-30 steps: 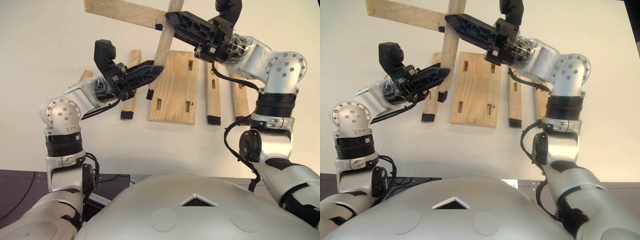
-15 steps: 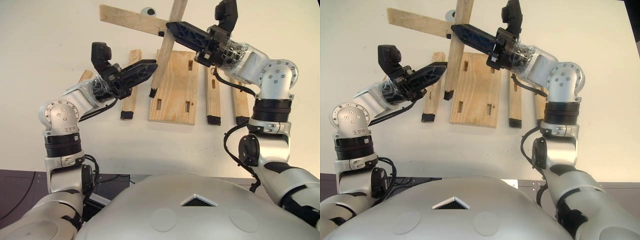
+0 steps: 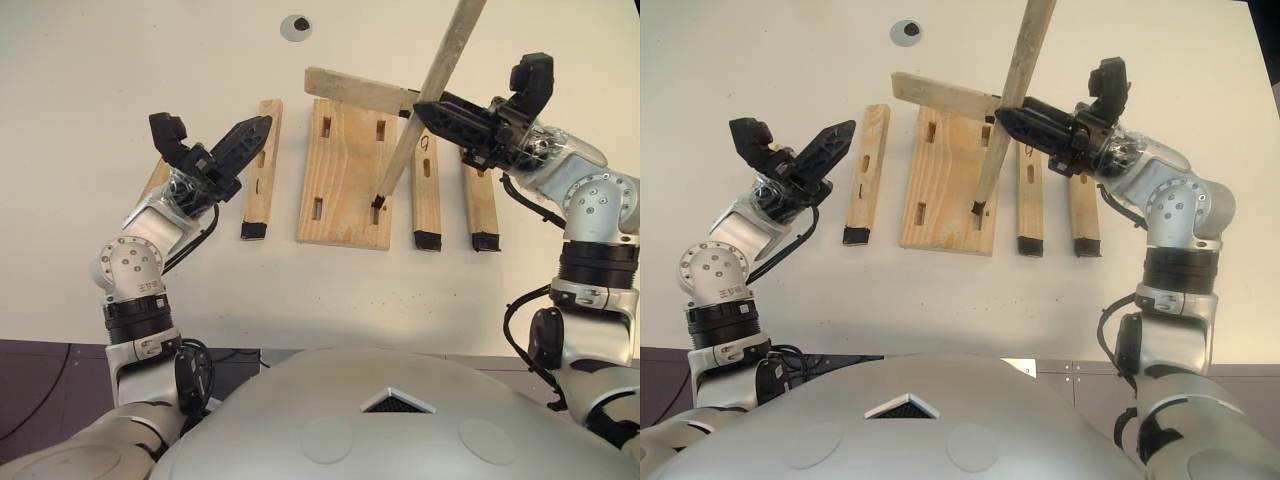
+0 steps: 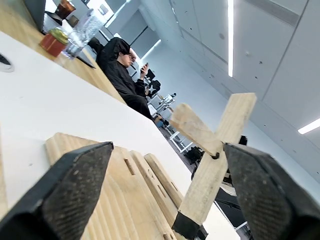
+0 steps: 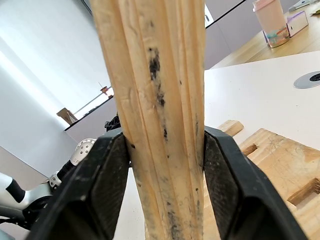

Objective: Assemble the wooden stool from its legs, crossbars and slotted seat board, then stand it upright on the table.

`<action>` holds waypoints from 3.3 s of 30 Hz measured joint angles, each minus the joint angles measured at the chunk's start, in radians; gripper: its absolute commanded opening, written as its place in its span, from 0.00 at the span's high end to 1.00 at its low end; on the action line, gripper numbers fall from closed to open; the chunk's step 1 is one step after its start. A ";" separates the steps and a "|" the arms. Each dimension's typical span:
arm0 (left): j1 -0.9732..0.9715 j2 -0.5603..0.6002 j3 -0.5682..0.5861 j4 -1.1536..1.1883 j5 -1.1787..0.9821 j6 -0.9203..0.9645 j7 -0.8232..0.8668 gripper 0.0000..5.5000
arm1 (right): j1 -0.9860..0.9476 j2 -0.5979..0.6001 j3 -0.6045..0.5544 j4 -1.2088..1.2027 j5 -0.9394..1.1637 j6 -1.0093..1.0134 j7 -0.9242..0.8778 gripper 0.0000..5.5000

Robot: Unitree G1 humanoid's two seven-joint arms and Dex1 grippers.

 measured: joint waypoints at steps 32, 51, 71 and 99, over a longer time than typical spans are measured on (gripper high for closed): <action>0.023 -0.065 0.192 0.097 -0.001 -0.063 0.131 0.26 | 0.037 -0.320 0.314 -0.104 -0.295 -0.585 0.307 0.63; 0.048 -0.104 0.167 0.098 0.054 -0.128 0.181 0.26 | -0.002 -0.476 0.495 -0.308 -0.561 -0.324 0.214 0.40; 0.046 -0.108 0.152 0.102 0.088 -0.164 0.214 0.26 | 0.140 -0.033 0.230 -0.517 -0.569 0.432 -0.592 0.27; -0.180 -0.041 0.068 -0.096 0.033 -0.088 0.241 0.26 | -0.082 0.249 -0.131 -0.280 -0.327 0.119 -0.567 0.63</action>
